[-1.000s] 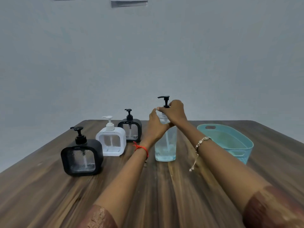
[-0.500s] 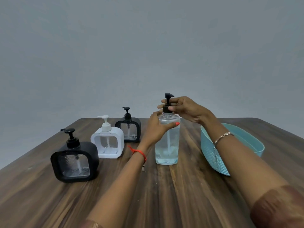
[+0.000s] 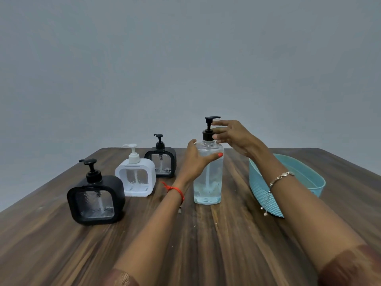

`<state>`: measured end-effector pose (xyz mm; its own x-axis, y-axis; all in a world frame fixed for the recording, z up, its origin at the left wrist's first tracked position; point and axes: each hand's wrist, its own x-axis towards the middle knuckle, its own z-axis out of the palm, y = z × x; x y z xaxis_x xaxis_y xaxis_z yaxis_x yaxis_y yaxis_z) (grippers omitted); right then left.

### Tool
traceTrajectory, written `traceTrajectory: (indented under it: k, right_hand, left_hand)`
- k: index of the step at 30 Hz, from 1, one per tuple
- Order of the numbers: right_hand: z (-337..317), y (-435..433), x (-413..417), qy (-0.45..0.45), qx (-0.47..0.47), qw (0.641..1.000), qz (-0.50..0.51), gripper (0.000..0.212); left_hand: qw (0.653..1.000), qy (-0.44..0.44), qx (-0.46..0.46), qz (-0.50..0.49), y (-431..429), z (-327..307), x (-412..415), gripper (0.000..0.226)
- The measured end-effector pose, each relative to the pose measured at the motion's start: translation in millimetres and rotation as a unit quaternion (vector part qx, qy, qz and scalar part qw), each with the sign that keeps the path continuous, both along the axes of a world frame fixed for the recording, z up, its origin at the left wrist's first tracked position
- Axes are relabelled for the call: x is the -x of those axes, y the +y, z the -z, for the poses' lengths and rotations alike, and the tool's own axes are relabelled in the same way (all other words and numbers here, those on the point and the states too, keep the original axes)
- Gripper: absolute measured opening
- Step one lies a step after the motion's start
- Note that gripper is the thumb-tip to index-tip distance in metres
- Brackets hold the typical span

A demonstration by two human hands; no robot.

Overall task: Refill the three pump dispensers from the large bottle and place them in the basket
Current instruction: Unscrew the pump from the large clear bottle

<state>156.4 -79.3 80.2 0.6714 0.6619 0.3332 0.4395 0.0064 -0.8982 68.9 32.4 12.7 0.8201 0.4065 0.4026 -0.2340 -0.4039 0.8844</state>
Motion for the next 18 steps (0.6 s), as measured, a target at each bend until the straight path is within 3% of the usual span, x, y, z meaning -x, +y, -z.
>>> traceTrajectory:
  k: [2,5,7,11,15,18]
  right_hand:
    - [3,0,3,-0.004,0.001,1.000,0.006,0.041]
    - [7,8,14,-0.112,0.054,0.989,0.076,0.036]
    - [7,13,17,-0.138,0.055,0.983,0.109,0.024]
    - [-1,11,13,-0.093,0.080,0.990,0.070,0.014]
    - [-6,0,13,-0.062,0.083,0.994,0.037,0.036]
    - [-2,2,17,-0.059,0.076,0.995,0.034,0.031]
  left_hand:
    - [1.000,-0.002,0.009,0.001,-1,0,0,0.092]
    - [1.000,0.000,0.019,-0.003,-1,2,-1,0.090]
    - [1.000,0.000,0.018,-0.007,-2,2,-1,0.088]
    - [1.000,0.003,0.015,-0.001,-2,1,0,0.079]
    - [1.000,0.010,0.019,-0.001,-2,0,0,0.079]
    - [1.000,0.007,0.028,-0.001,-3,0,0,0.076]
